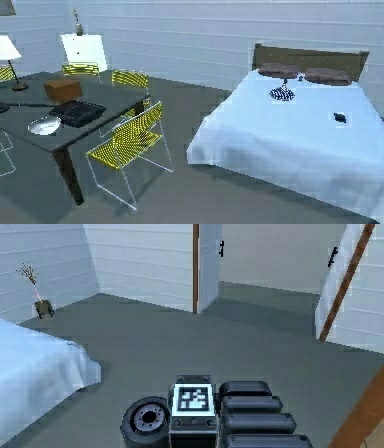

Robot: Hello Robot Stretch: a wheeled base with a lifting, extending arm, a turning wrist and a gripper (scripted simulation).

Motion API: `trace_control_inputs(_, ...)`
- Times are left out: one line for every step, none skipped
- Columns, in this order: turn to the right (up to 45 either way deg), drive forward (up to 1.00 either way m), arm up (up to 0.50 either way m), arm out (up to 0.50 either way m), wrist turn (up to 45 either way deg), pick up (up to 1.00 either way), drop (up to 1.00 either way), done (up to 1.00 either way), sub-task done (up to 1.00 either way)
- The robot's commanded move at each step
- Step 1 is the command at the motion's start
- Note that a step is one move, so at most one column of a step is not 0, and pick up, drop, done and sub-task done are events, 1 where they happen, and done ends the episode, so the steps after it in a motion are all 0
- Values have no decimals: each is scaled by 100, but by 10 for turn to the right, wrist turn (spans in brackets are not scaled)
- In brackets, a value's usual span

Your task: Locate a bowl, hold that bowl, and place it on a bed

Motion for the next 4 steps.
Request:
trace_control_inputs(-210,0,0,0,0,0,0,0,0)
trace_control_inputs(0,35,0,0,0,0,0,0,0)
trace_control_inputs(-450,0,0,0,0,0,0,0,0)
trace_control_inputs(0,100,0,0,0,0,0,0,0)
